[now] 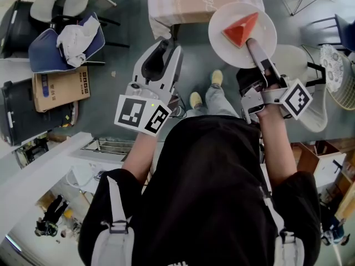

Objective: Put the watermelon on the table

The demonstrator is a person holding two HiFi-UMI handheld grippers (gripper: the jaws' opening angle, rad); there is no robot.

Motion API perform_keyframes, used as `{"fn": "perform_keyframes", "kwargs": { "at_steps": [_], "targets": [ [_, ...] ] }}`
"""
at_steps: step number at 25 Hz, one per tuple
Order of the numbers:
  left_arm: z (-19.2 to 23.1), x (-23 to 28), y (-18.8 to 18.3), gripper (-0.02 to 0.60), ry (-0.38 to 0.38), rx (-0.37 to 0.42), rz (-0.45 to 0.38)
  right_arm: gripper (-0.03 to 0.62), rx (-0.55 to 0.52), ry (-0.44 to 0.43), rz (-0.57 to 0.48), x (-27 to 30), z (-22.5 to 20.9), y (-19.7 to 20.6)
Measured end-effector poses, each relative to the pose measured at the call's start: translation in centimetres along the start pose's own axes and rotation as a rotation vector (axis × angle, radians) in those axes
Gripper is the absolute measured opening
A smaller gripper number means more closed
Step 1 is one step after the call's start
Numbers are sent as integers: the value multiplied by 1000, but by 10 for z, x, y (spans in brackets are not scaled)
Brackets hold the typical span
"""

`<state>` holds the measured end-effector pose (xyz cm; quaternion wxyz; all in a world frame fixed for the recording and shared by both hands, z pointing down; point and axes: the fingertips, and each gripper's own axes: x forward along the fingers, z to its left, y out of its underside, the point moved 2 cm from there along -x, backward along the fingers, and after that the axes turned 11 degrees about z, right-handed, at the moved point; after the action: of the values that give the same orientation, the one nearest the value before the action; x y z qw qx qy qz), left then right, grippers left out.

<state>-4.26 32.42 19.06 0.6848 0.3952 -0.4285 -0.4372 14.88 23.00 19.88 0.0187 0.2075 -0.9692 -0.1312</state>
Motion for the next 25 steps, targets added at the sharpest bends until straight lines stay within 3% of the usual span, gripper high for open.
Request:
{"fn": "perform_keyframes", "kwargs": {
  "at_steps": [5, 18, 22, 25],
  "targets": [
    [-4, 32, -13, 131, -6, 4, 6, 18, 11, -4, 0, 8, -8, -34],
    [7, 79, -29, 132, -54, 20, 14, 18, 22, -17, 34, 36, -26, -77],
    [16, 93, -37, 132, -98, 47, 16, 18, 23, -20, 44, 47, -31, -90],
    [25, 107, -40, 132, -172, 101, 46, 18, 24, -18, 47, 55, -36, -102]
  ]
}}
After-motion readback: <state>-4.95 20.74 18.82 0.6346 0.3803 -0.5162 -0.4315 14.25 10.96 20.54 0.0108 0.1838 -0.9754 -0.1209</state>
